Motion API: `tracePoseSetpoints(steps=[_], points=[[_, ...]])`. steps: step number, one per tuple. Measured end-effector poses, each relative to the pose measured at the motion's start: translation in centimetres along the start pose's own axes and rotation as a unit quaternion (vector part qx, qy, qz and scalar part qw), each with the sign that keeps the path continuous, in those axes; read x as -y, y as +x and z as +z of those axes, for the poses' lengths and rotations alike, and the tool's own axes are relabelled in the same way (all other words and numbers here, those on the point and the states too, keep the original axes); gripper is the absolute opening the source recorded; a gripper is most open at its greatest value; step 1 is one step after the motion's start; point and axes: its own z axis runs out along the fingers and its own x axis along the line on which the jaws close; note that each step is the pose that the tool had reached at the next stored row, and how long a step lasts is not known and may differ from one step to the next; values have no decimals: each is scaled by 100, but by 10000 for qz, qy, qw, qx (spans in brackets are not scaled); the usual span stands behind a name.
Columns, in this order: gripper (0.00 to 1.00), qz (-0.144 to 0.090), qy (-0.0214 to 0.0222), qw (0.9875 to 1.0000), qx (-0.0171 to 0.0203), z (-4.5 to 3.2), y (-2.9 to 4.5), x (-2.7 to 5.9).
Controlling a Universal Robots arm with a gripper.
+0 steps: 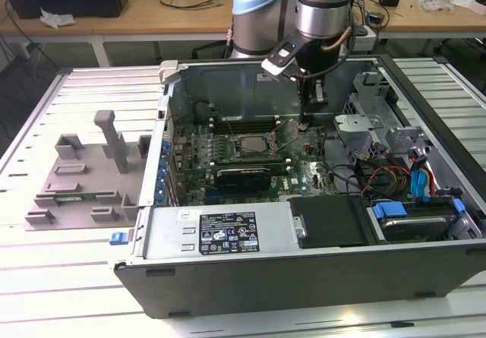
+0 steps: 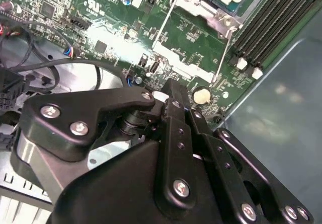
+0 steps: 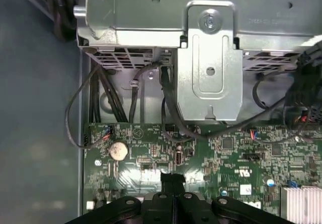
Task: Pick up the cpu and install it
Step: 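Close the cpu cover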
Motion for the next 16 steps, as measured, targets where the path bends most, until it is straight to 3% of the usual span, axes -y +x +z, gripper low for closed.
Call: tracePoseSetpoints(steps=[8, 16], points=[[11, 0, 28, 10000, 0, 180, 5, -32], [11, -2, 32, 10000, -1, 189, 6, -7]])
